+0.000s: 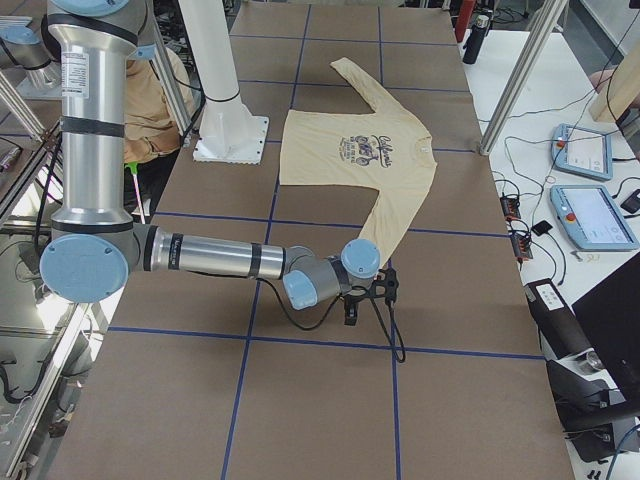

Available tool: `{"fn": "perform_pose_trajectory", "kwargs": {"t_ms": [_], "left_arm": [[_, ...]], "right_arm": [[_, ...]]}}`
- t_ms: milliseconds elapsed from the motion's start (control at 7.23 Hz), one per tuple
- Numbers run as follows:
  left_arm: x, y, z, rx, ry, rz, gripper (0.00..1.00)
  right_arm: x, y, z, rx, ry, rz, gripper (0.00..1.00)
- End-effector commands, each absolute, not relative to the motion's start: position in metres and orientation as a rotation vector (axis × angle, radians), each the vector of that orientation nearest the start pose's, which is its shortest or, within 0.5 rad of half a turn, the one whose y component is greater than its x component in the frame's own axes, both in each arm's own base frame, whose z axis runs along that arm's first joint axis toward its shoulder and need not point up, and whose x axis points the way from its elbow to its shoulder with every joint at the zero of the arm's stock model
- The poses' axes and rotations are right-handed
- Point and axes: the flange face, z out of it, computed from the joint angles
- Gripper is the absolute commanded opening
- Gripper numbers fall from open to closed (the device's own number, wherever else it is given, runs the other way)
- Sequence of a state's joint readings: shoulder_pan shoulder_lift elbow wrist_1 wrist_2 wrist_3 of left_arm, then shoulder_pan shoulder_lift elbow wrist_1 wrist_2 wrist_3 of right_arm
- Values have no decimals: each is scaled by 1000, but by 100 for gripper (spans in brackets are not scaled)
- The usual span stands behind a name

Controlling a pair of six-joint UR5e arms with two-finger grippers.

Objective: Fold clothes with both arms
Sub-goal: 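Move the right gripper toward the sleeve cuff farthest from the left arm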

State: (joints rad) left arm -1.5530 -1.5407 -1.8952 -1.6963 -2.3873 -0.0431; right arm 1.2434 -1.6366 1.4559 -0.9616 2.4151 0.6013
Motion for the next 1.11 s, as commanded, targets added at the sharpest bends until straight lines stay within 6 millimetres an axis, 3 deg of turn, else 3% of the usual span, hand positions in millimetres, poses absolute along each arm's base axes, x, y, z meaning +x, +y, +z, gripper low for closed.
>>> {"fn": "perform_pose_trajectory", "kwargs": {"t_ms": [0, 277, 554, 969], "left_arm": [[-52, -482, 493, 372, 828, 145, 100], [-52, -482, 494, 371, 828, 144, 100], [-52, -482, 493, 373, 828, 146, 100], [-52, -481, 495, 373, 825, 151, 100]], "right_arm": [[-136, -469, 677, -30, -910, 183, 99], [-146, -477, 674, -32, -910, 181, 96], [-147, -480, 683, -47, -903, 189, 92], [-148, -481, 688, -56, -898, 192, 80]]}}
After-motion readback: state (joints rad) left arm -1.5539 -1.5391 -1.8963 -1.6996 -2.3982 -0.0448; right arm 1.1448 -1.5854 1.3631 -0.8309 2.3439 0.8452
